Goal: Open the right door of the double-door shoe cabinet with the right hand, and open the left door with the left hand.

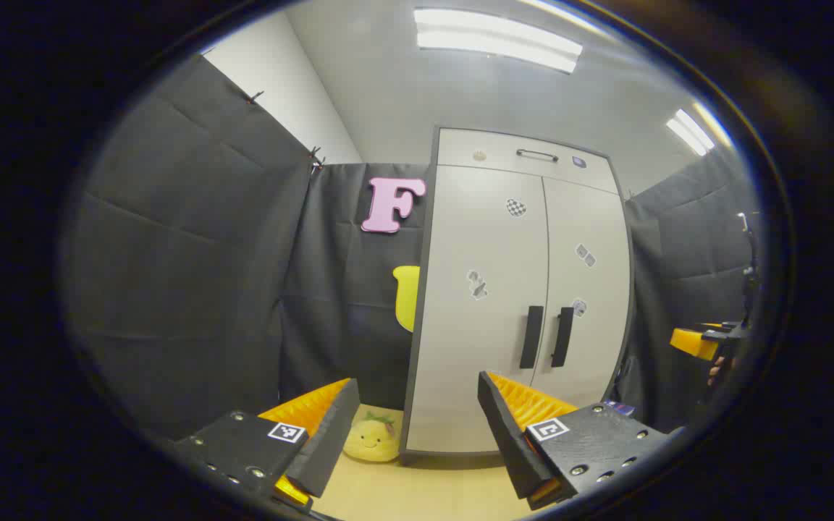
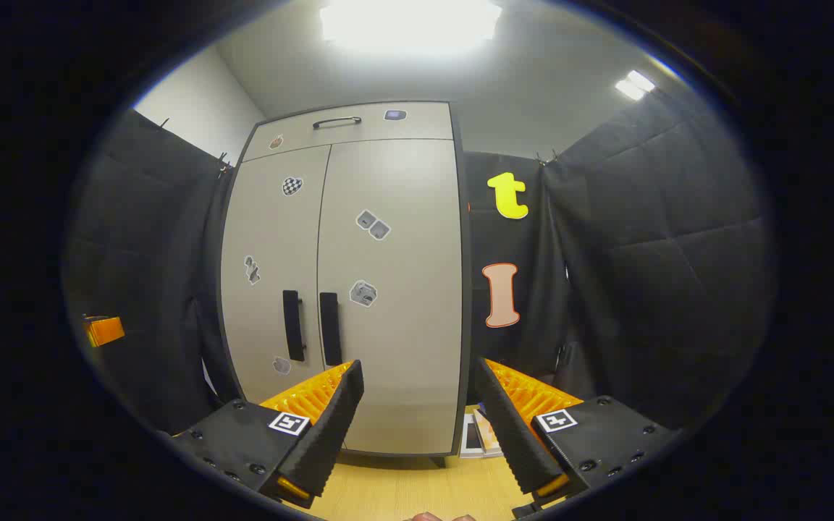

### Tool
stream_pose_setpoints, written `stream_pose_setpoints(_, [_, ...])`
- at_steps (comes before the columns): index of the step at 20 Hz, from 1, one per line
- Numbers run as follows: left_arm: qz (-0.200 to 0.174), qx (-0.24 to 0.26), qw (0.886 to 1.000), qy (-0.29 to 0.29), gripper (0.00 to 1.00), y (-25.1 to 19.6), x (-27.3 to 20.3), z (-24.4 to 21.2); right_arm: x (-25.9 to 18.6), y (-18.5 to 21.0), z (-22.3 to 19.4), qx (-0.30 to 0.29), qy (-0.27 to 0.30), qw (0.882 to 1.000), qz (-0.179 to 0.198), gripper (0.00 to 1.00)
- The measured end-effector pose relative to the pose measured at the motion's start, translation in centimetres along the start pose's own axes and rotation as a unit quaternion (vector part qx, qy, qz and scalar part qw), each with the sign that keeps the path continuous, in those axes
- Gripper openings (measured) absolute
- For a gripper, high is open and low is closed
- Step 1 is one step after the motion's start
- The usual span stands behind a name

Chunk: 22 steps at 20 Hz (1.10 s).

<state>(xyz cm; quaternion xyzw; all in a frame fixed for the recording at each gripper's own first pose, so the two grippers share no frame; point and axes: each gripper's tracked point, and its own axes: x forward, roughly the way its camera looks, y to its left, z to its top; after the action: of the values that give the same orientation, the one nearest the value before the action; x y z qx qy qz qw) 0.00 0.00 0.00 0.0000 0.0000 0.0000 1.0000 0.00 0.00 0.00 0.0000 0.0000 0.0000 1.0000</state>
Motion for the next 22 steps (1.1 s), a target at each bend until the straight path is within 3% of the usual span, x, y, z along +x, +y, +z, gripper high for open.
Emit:
stream_pose_setpoints(5, [-0.007,-0.009,1.000,0.002,0.95,0.1,-0.4,0.0,0.1,-0.2,0.1,-0.001,0.004,1.000,-0.010,0.98])
stream_pose_setpoints(14, [0.013,-0.002,1.000,-0.007,0.94,0.2,-0.8,-0.1,0.8,0.0,0.2,0.000,0.012,1.000,-0.001,0.98])
stream_pose_setpoints(22, [0.016,0.017,1.000,0.007,0.94,0.7,-0.1,-2.2,4.1,4.1,2.8,0.018,-0.003,0.999,0.039,0.98])
